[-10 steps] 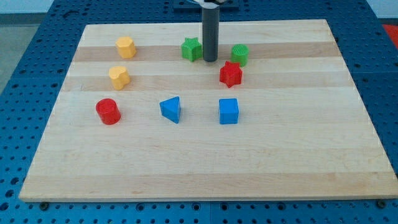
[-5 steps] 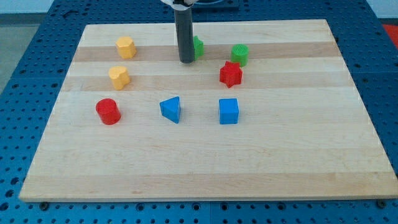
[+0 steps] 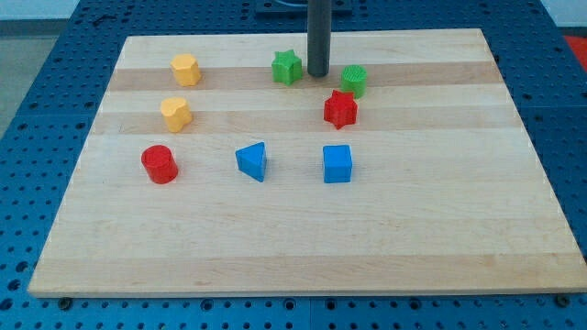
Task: Move the green star towards the yellow hexagon
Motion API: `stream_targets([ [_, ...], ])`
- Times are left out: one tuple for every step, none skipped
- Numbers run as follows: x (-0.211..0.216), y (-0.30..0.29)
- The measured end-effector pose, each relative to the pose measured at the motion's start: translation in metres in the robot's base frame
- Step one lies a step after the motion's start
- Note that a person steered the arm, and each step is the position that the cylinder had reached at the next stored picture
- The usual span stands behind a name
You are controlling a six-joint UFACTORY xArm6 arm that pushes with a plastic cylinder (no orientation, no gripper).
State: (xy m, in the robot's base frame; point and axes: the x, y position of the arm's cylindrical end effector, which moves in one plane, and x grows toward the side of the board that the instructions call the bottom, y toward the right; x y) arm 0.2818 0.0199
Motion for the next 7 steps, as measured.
stream_targets([
  [0.000, 0.000],
  [0.000, -0.006],
  [0.000, -0.010],
  [0.000, -0.010],
  [0.000, -0.012],
  [0.000, -0.012],
  [0.000, -0.014],
])
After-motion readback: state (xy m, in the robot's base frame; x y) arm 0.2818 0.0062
